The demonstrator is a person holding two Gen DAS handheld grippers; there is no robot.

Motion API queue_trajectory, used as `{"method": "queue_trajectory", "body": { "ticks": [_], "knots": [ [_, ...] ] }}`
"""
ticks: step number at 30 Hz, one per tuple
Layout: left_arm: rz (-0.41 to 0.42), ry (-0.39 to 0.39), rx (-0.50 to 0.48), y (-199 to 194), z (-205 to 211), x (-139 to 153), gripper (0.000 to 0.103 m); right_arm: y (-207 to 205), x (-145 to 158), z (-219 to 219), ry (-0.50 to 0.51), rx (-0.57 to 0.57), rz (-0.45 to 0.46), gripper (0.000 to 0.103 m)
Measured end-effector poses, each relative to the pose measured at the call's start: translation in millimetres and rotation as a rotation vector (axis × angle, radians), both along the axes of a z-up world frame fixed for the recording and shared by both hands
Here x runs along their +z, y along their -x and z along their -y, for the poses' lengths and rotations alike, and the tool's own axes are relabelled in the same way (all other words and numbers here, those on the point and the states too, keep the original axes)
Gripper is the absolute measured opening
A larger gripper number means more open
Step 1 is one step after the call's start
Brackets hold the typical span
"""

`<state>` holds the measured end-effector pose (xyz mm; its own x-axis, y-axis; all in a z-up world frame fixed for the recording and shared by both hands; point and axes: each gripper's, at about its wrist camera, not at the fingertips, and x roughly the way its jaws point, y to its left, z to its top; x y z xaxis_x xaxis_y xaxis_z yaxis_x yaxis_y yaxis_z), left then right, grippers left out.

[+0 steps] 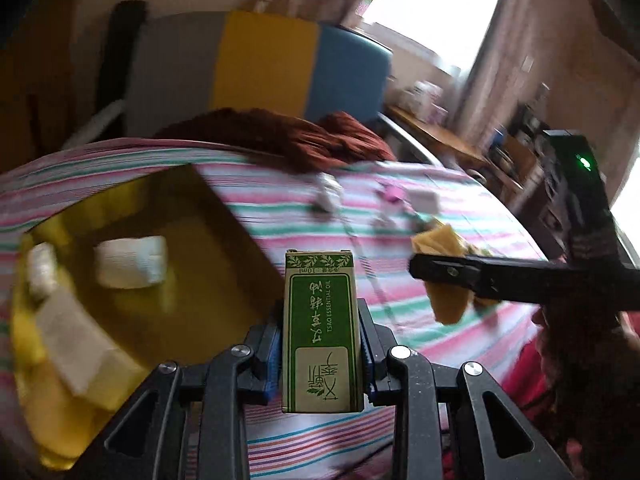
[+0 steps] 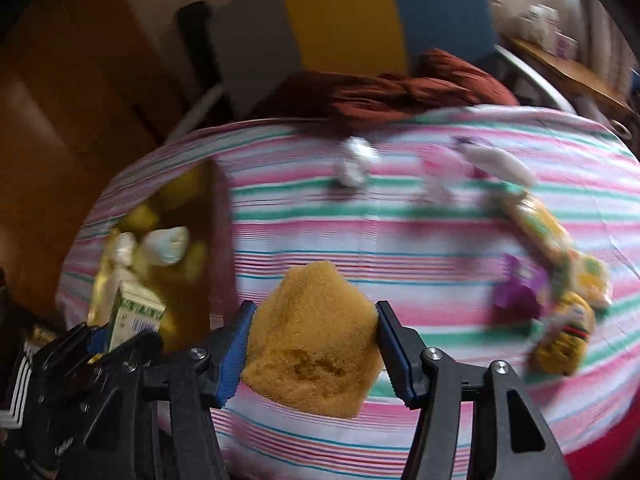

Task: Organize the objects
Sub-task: 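Carry the green box and sponge to the gold tray and release them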

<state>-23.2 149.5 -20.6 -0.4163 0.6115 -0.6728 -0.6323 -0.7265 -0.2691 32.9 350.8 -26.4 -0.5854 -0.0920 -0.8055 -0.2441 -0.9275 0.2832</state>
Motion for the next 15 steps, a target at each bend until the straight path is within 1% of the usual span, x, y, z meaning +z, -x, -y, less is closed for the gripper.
{"method": "queue_trajectory", "body": {
  "ticks": [7,10,13,15],
  "knots": [
    [-0.016,-0.019,0.216,33.9,76.6,6.3,0.031,31.6,8.2,61.1,0.001,0.145,-0.041,0.060],
    [-0.022,-0.019,0.302,51.9,106.6,8.9,0.031,45.4,4.5,82.5,0.003,0.190,-0.036,0.060],
    [-0.032,-0.025,0.358,64.6,128.2,11.6,0.031,57.2,-2.8,103.2,0.007,0.231,-0.024,0.061],
    [-0.042,-0.027,0.380,69.7,137.1,13.5,0.031,65.6,-8.6,116.5,-0.001,0.251,-0.019,0.061]
  ]
}}
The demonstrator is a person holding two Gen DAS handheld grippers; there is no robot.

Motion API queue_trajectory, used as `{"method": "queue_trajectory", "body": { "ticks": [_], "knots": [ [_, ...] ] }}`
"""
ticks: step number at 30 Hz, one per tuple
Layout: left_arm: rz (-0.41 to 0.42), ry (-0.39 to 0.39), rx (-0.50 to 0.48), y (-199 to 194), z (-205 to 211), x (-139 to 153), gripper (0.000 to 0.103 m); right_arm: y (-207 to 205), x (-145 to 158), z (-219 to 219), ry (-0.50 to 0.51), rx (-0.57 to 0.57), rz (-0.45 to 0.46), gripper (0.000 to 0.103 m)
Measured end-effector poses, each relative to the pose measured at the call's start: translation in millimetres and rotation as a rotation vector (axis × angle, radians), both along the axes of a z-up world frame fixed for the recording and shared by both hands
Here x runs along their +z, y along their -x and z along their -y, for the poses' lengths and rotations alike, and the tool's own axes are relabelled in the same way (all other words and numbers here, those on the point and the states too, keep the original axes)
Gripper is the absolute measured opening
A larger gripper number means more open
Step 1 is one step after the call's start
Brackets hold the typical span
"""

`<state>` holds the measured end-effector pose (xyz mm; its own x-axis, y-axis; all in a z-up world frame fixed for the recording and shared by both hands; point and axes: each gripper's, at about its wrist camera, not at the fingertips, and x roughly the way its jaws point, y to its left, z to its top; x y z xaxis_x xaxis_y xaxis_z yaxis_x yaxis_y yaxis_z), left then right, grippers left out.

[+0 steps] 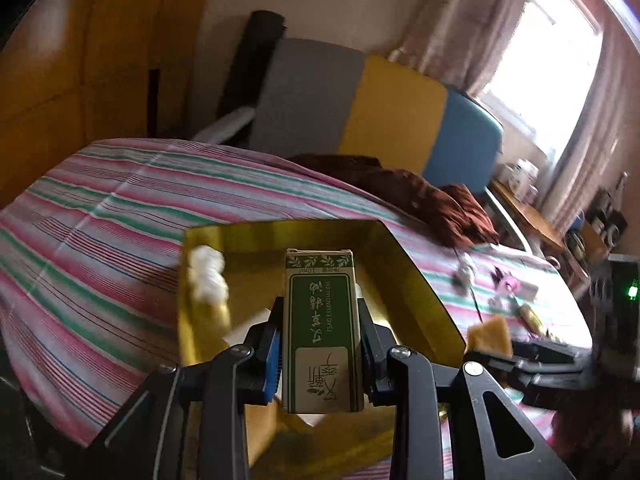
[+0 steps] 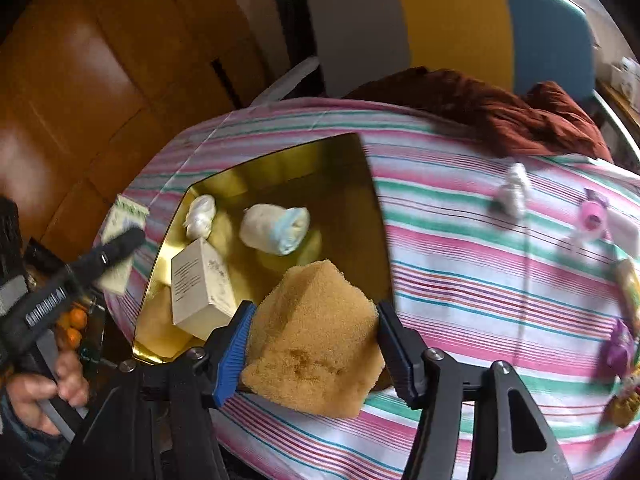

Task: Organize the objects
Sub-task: 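Carry the green box and sponge to the gold tray and release them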

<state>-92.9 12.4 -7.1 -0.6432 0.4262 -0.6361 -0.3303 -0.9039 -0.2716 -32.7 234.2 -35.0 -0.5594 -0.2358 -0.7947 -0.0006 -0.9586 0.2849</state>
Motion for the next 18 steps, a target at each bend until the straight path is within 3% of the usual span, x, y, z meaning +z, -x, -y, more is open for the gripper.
{"method": "queue_trajectory", "body": {
  "ticks": [7,10,14,18],
  "knots": [
    [-0.009,0.010,0.066,19.0,23.3,-1.1,0.032,13.7,-19.3,34.6,0.014,0.104,0.027,0.073],
    [0.022,0.032,0.068,29.6,27.2,-10.8,0.043,13.1,-22.4,39.4,0.024,0.125,0.027,0.082],
    [0.080,0.038,0.116,34.3,36.1,-29.0,0.056,12.4,-19.6,37.1,0.074,0.135,0.013,0.084],
    [0.086,0.046,0.141,26.5,43.2,-35.4,0.057,13.9,-15.9,38.0,0.202,0.173,-0.009,0.085]
  ]
}}
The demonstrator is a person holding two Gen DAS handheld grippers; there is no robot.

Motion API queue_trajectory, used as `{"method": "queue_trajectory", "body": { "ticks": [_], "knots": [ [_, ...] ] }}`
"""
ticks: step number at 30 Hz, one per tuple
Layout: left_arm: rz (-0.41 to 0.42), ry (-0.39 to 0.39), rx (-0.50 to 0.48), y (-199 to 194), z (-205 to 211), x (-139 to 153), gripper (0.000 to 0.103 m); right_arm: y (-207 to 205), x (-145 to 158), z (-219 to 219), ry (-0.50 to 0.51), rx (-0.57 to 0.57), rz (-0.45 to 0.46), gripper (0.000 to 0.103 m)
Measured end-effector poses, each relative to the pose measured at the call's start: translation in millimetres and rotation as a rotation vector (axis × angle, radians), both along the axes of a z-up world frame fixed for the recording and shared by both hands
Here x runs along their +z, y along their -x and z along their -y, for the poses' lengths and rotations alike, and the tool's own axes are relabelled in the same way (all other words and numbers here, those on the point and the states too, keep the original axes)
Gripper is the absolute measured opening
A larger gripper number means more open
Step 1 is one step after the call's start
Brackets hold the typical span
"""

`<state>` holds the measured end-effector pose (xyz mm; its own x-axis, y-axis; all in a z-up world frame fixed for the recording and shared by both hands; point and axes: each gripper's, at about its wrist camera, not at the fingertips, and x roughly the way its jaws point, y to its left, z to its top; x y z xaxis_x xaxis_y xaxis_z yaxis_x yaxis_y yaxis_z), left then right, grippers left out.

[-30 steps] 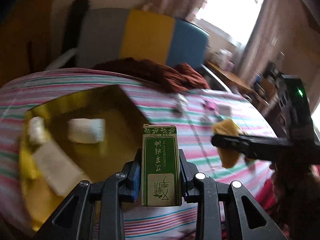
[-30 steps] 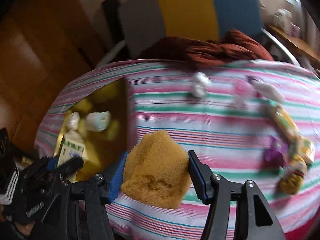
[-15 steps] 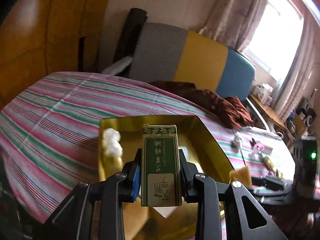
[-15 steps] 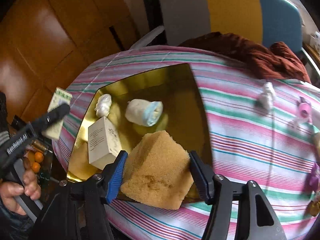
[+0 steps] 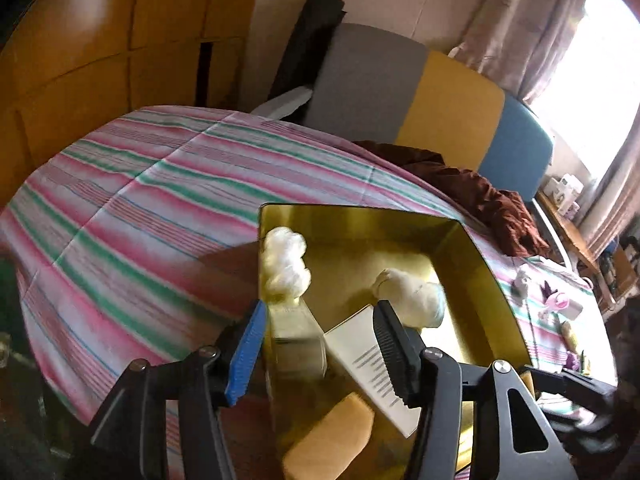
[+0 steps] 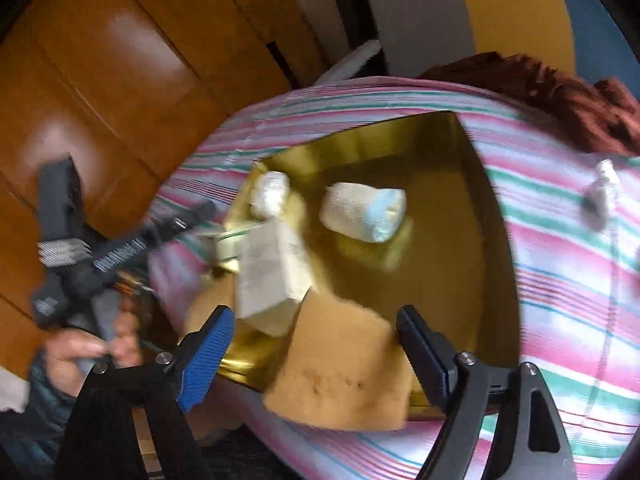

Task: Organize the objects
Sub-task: 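Carry the green box and sponge to the gold tray and release them, then move both grippers away from the tray toward the remaining items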

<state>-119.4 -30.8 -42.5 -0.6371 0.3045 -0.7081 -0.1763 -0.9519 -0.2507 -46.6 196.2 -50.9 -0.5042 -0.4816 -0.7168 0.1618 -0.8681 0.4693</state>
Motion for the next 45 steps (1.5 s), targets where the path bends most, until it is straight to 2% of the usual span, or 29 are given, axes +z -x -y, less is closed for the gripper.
{"method": "queue_trajectory", "body": {
  "ticks": [3,4,7,10,13,17,24,33,38,45],
  "knots": [
    [-0.014,0.002,0.008,-8.5,5.2,1.5,0.061,0.2,2.8,-4.9,0.121,-0.003,0.002,0.085],
    [-0.018,0.001,0.008,-10.8,6.3,2.5,0.062,0.0,3.0,-4.6,0.114,-0.011,0.004,0.085],
    [-0.031,0.003,0.003,-18.8,4.5,6.6,0.063,-2.4,0.9,-2.8,0.053,-0.026,0.013,0.085],
    [-0.039,-0.002,0.002,-24.5,0.0,11.9,0.069,-7.3,-2.1,-2.3,0.016,-0.039,0.020,0.085],
    [-0.070,0.031,-0.017,-32.6,-11.6,19.4,0.070,-11.0,-3.3,0.1,-0.055,-0.054,0.010,0.085],
    [-0.117,0.072,-0.054,-45.0,-28.9,27.6,0.074,-20.4,2.0,2.0,-0.160,-0.073,-0.031,0.085],
    [-0.128,0.099,-0.102,-62.5,-51.0,29.1,0.074,-31.2,10.4,2.9,-0.271,-0.113,-0.087,0.085],
    [-0.132,0.143,-0.108,-76.0,-66.3,25.6,0.077,-43.5,17.2,-1.1,-0.353,-0.189,-0.133,0.085],
    [-0.167,0.166,-0.143,-83.7,-74.1,29.5,0.077,-48.5,16.0,-15.2,-0.348,-0.237,-0.121,0.085],
    [-0.172,0.176,-0.189,-87.2,-84.9,30.3,0.077,-56.4,8.4,-34.6,-0.354,-0.285,-0.092,0.085]
  ]
}}
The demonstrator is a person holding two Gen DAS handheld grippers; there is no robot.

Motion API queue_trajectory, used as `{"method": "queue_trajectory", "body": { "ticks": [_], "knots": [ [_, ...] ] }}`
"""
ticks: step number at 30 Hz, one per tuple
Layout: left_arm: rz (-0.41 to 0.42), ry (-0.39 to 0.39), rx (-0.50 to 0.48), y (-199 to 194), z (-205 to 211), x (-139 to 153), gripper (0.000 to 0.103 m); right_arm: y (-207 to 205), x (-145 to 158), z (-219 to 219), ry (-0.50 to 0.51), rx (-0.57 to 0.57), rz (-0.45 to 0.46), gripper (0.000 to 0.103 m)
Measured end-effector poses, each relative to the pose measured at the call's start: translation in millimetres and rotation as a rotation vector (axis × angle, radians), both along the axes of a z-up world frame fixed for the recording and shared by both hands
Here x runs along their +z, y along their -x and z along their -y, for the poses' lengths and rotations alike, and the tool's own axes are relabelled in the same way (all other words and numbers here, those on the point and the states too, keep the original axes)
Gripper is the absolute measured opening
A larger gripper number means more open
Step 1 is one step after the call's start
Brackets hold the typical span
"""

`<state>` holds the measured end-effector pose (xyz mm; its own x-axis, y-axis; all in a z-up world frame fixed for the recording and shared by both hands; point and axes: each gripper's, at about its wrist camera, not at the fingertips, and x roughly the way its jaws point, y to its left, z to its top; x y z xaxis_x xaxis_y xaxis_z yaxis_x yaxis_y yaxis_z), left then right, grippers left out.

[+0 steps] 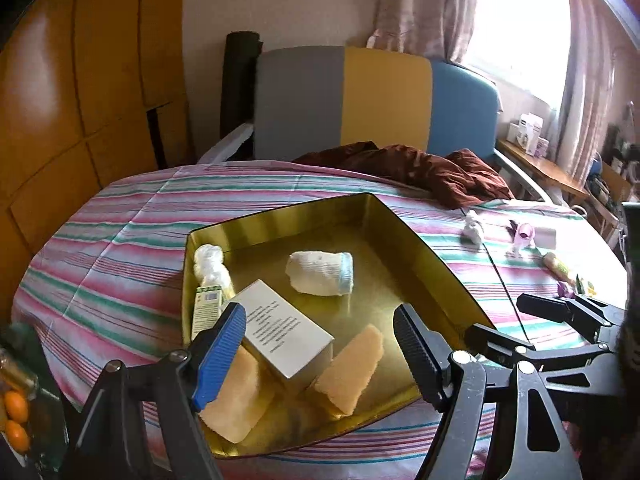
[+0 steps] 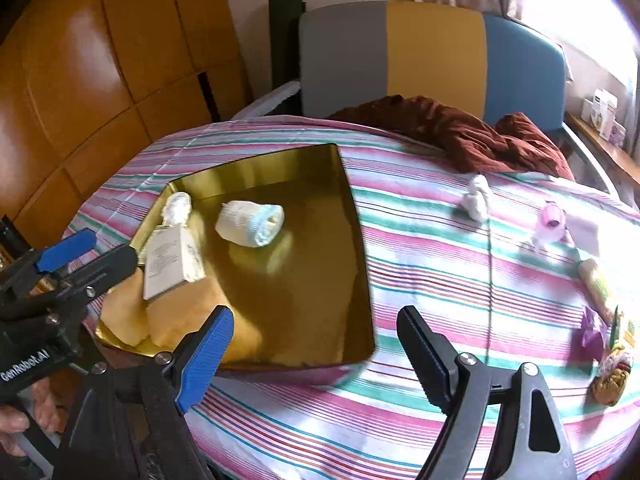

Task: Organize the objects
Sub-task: 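Move both grippers away from the tray toward the remaining items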

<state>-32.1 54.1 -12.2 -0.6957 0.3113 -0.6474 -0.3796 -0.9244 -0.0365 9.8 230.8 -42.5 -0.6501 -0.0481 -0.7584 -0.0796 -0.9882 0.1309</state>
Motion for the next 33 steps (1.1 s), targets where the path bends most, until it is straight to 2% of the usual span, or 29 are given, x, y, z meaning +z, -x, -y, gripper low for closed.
{"method": "queue_trajectory", "body": {
  "ticks": [18,33],
  "knots": [
    [0.006,0.016,-0.118,-4.6,-38.2,1.0,0.077,-27.4,-19.8,-91.7,0.028,-0.221,0.108,0.085],
    [0.008,0.032,-0.314,-11.6,-113.7,4.7,0.077,-103.9,3.8,-246.4,0.096,-0.619,0.147,0.085]
  ]
}}
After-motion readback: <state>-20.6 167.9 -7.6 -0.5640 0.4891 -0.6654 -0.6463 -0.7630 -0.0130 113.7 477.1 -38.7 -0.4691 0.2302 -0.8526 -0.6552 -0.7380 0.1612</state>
